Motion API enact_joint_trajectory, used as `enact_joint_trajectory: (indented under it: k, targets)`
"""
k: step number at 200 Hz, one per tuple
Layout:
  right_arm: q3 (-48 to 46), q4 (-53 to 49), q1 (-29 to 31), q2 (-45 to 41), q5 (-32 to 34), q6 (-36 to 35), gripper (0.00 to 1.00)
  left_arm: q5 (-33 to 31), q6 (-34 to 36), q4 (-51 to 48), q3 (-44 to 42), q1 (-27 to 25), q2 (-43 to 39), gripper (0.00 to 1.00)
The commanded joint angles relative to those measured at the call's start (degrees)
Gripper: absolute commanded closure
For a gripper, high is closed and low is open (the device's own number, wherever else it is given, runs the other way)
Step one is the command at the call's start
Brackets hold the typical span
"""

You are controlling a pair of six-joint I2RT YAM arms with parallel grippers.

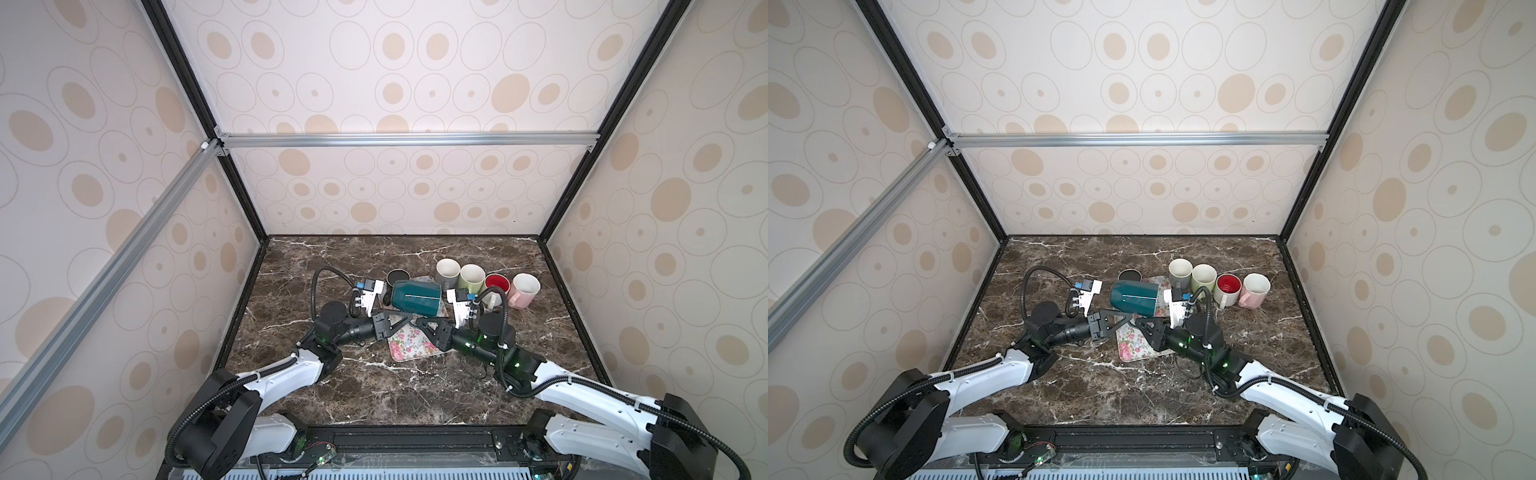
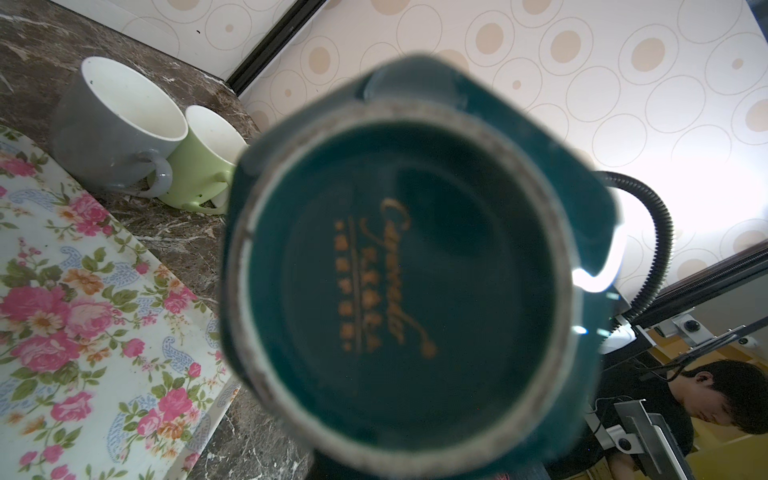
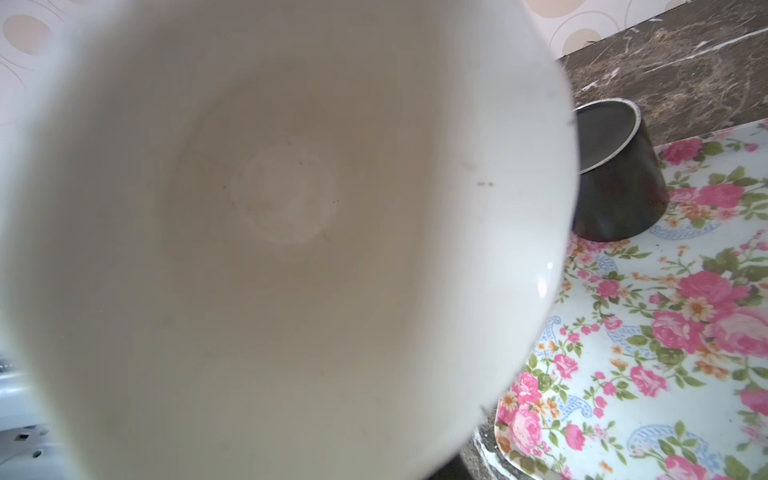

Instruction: Turn the mug right side up

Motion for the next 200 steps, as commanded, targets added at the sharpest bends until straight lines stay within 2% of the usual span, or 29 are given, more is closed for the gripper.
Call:
enact_joint_trajectory:
  k: [1,82,108,148,180,188,200]
  targets:
    - [1.34,7.29,0.86,-1.45,-3.01,-1.44,0.82,2.47,2.24,0.30,1.41,-0.42,0.18,1.00]
    - [1.36,9.36,1.01,-1.23,-4.79,-2.16,0.85,2.91,1.59,-0.04,2.34,-0.38,2.51,1.00]
    - [0.99,10.52,1.01,-1.17,-5.41,-2.32,1.00,3.00,1.71,-0.87,2.88,-0.31,3.16,1.00]
    - [1.20,10.10,1.05,-0.79,-5.71,-2.14,1.00,2.65,1.38,-1.11,3.67,-0.32,4.40,1.00]
    - [0.42,9.40,1.02,-1.23,-2.78,-1.90,1.00,1.88,0.90,-1.11,4.34,-0.33,4.81,1.00]
    - [0.10,9.29,1.07,-1.28,-1.98,-1.79,1.00,1.48,0.73,-1.45,4.49,-0.25,4.81,0.89]
    - [-0.20,8.46,1.11,-1.45,-0.01,-1.24,1.00,0.66,0.79,-2.07,4.88,-0.27,4.63,0.63]
